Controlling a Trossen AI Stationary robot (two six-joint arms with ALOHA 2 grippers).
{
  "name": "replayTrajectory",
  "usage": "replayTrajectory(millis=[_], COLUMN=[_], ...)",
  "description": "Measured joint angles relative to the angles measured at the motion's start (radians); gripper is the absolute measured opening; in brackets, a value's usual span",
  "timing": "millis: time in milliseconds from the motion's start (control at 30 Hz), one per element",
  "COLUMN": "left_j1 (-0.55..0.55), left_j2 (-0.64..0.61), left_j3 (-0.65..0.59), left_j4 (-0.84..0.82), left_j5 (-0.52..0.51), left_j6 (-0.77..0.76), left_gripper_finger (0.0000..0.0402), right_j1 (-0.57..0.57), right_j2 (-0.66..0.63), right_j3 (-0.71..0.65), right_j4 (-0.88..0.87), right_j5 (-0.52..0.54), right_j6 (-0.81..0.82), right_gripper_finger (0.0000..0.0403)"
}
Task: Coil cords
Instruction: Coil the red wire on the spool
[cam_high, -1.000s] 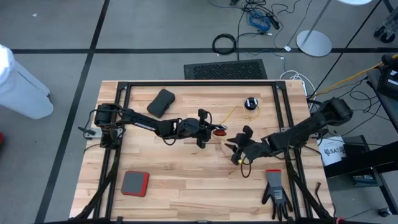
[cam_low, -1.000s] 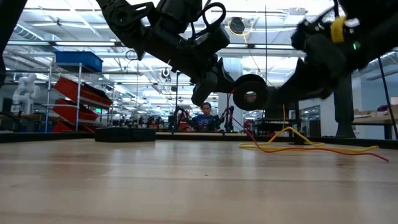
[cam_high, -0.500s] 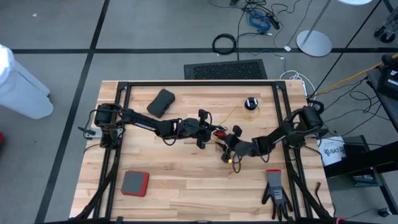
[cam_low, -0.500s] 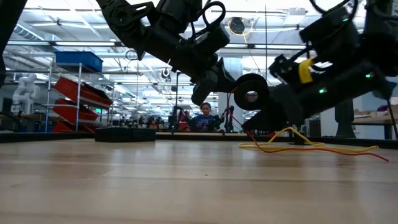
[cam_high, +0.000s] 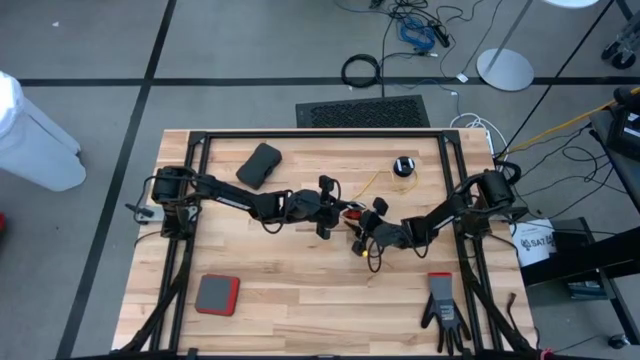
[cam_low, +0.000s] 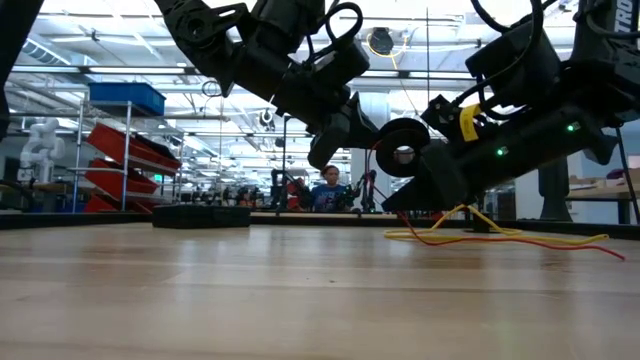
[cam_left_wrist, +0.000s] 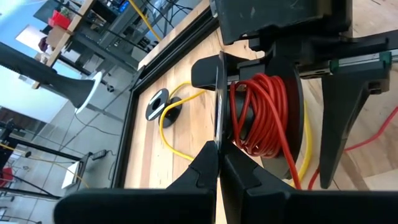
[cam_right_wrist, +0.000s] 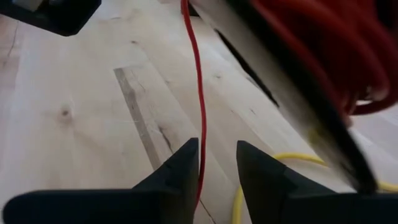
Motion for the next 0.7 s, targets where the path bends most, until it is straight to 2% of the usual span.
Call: replayTrajectory(millis=[367,700], left_j1=[-0.014,-0.018], left_j2=[0.0,-0.001], left_j3=[0.0,0.0], left_j4=[0.011,0.009], left_j5=[-0.003,0.002], left_j6=[0.0,-0.057], left_gripper_finger=[0.0004,0.0004], right_j1=[-0.012,0.018], right_j2=[0.0,0.0], right_j3=[0.0,0.0], right_j4=[-0.003,-0.008], right_j5=[-0.02,0.139], right_j6=[0.004,-0.027], right_gripper_finger=[0.0008,0.0001])
